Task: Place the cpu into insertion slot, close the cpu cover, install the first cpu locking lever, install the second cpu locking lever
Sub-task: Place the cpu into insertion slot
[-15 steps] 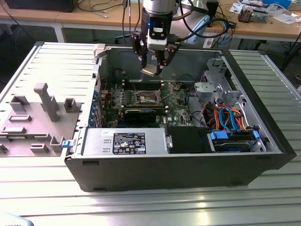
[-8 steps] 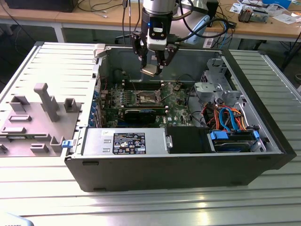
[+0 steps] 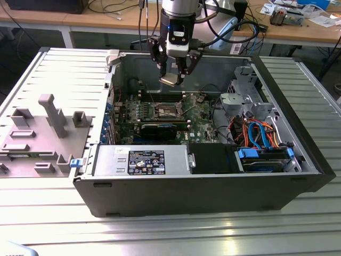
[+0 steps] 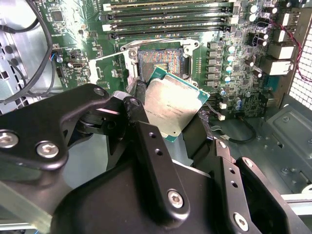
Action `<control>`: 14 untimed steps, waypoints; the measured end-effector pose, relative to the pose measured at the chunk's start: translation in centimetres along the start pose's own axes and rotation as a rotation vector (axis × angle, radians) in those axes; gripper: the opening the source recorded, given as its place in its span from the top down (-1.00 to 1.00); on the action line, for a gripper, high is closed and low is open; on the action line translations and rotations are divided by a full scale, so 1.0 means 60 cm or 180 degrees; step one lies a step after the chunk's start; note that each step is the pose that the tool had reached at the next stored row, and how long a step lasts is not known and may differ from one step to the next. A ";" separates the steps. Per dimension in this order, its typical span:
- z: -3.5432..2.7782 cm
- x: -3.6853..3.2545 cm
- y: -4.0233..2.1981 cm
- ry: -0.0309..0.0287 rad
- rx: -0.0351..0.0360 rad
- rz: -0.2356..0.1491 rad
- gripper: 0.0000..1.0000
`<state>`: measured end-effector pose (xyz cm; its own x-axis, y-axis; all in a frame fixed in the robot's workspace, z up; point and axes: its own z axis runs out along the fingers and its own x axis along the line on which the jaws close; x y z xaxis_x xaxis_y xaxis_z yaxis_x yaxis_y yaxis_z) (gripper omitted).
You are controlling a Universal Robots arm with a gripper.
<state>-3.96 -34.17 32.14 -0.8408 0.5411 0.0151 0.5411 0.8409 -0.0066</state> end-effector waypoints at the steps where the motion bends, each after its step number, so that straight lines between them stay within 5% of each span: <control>1: 0.000 0.000 0.000 0.0000 0.0000 0.0004 -0.09; 14: 0.000 0.000 0.000 0.0000 0.0000 0.0025 -0.09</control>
<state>-3.96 -34.17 32.12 -0.8365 0.5477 0.0152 0.5477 0.8367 -0.0067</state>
